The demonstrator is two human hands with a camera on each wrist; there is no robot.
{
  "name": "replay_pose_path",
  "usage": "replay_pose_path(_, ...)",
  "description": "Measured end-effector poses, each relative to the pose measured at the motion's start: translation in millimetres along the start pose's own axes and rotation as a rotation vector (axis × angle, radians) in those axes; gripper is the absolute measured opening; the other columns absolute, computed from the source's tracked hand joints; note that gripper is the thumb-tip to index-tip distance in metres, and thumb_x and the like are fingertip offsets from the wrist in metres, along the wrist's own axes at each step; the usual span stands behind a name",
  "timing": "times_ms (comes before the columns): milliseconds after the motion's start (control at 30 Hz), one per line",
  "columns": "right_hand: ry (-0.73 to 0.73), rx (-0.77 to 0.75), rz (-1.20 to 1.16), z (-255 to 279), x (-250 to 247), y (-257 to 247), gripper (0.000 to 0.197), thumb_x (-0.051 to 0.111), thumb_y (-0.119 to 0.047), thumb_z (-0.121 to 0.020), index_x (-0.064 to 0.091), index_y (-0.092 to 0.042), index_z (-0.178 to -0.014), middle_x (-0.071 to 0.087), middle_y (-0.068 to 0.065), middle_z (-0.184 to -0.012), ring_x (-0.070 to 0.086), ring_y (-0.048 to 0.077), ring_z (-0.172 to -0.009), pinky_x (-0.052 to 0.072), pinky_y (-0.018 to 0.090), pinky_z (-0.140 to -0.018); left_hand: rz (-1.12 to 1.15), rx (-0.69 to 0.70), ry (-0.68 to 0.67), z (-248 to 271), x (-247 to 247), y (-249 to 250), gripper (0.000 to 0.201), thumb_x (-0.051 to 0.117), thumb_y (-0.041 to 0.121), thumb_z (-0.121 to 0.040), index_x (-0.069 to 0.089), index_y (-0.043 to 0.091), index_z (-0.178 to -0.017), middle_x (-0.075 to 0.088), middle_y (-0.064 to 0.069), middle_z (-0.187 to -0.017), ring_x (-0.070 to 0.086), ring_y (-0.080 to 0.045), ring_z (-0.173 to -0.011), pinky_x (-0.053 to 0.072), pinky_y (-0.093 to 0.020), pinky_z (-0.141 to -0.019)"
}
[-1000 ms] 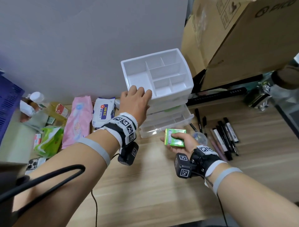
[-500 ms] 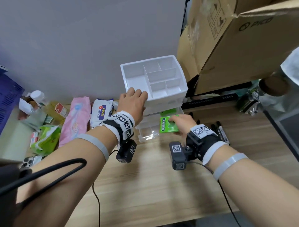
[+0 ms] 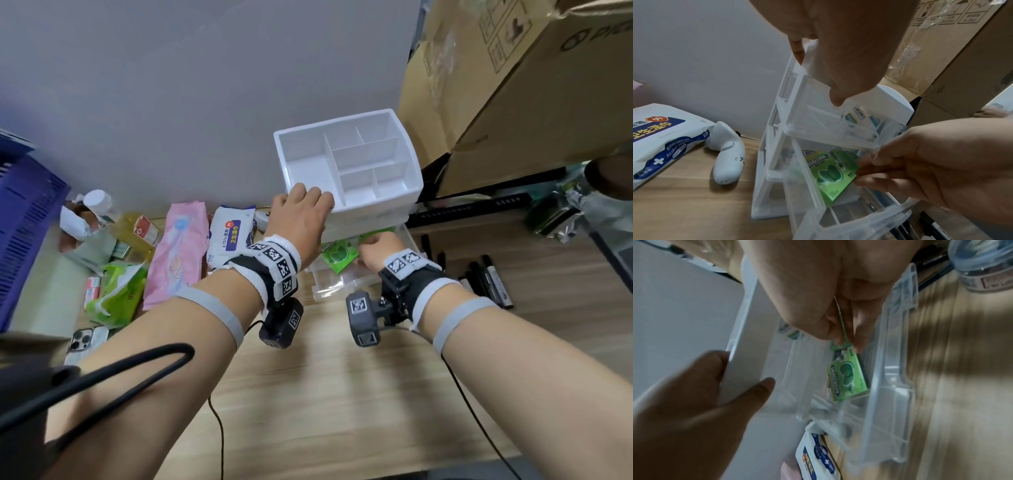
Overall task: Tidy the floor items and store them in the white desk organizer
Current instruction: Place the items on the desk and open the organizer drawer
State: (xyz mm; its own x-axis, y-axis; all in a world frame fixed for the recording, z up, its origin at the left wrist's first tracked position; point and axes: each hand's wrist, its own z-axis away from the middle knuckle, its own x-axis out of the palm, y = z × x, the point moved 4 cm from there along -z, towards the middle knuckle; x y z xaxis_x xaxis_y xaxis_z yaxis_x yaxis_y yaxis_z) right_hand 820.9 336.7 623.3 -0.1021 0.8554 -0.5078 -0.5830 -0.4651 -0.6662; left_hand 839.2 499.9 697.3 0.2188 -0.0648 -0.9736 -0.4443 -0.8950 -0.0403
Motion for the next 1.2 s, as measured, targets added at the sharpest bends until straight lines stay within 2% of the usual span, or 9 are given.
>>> replay_pose_path(133,0.082,-0.07,-0.145,40,-10,3,0.019,0.052,-0.012,-0.094,0.066,-0.006,-0.083,0.072,0.011,-0.075,0.072,0.026,-0.063,0.059,0.034,-0.058,-0.007,-0.009,0.02,0,1,0,0.041,0.073,0.01,-0.07,0.054,0.019,-0.105,0.057,0.001,-0.101,0.048,-0.027,-0.095,0.03,-0.036,-0.073)
replay_pose_path(267,-0.296,0.262,-0.245,68,-2,22,0.031,0.042,-0.019,-0.093,0.056,-0.007,-0.069,0.058,0.01,-0.052,0.054,0.02,-0.04,0.043,0.019,-0.044,-0.006,-0.015,0.024,0,3,1,0.04,0.073,0.01,-0.07,0.053,0.019,-0.104,0.056,0.001,-0.099,0.047,-0.027,-0.095,0.027,-0.035,-0.073)
replay_pose_path(400,-0.282,0.385,-0.494,61,3,42,0.028,0.049,-0.018,-0.093,0.057,0.005,-0.106,0.074,0.023,-0.094,0.075,0.031,-0.075,0.061,0.032,-0.058,-0.014,-0.017,0.022,1,2,1,0.038,0.072,0.011,-0.073,0.052,0.018,-0.105,0.056,0.0,-0.1,0.047,-0.027,-0.095,0.027,-0.035,-0.073)
replay_pose_path(500,-0.258,0.378,-0.753,51,15,42,0.019,0.047,-0.011,-0.097,0.053,0.003,-0.109,0.07,0.026,-0.104,0.075,0.032,-0.087,0.061,0.034,-0.064,-0.017,-0.017,0.017,1,1,1,0.036,0.071,0.013,-0.075,0.052,0.017,-0.106,0.056,0.0,-0.102,0.047,-0.026,-0.096,0.025,-0.035,-0.073)
replay_pose_path(600,-0.241,0.358,-0.802,45,20,41,0.01,0.047,-0.006,-0.098,0.052,0.002,-0.102,0.07,0.028,-0.101,0.073,0.034,-0.093,0.061,0.036,-0.078,-0.016,-0.02,0.011,0,2,2,0.037,0.071,0.012,-0.075,0.051,0.017,-0.105,0.056,-0.001,-0.102,0.046,-0.026,-0.096,0.025,-0.035,-0.074)
replay_pose_path(733,-0.267,0.295,-0.842,44,21,46,0.009,0.054,-0.008,-0.098,0.051,0.001,-0.101,0.074,0.021,-0.077,0.074,0.032,-0.09,0.06,0.037,-0.08,-0.017,-0.023,0.013,0,2,2,0.038,0.071,0.012,-0.073,0.051,0.017,-0.105,0.055,0.0,-0.101,0.046,-0.026,-0.095,0.026,-0.035,-0.074)
replay_pose_path(900,-0.309,0.282,-1.026,44,24,44,0.025,0.059,-0.01,-0.096,0.05,0.009,-0.11,0.07,0.031,-0.102,0.074,0.036,-0.091,0.062,0.035,-0.076,-0.022,-0.023,0.017,0,2,2,0.041,0.074,0.011,-0.07,0.052,0.017,-0.104,0.056,-0.001,-0.1,0.047,-0.026,-0.094,0.031,-0.036,-0.073)
replay_pose_path(1067,-0.326,0.254,-0.974,36,35,23,0.023,0.056,-0.01,-0.097,0.053,0.009,-0.11,0.072,0.026,-0.104,0.073,0.031,-0.099,0.054,0.037,-0.097,-0.027,-0.025,0.029,1,3,0,0.043,0.074,0.01,-0.066,0.052,0.017,-0.101,0.056,0.0,-0.098,0.048,-0.027,-0.092,0.029,-0.035,-0.072)
replay_pose_path(1200,-0.325,0.258,-1.013,28,41,1,0.04,0.049,0.007,-0.095,0.04,0.011,-0.133,0.07,0.025,-0.107,0.072,0.029,-0.1,0.055,0.04,-0.095,-0.026,-0.023,0.046,1,5,0,0.047,0.077,0.009,-0.06,0.052,0.018,-0.099,0.056,0.001,-0.095,0.048,-0.026,-0.09,0.026,-0.033,-0.07)
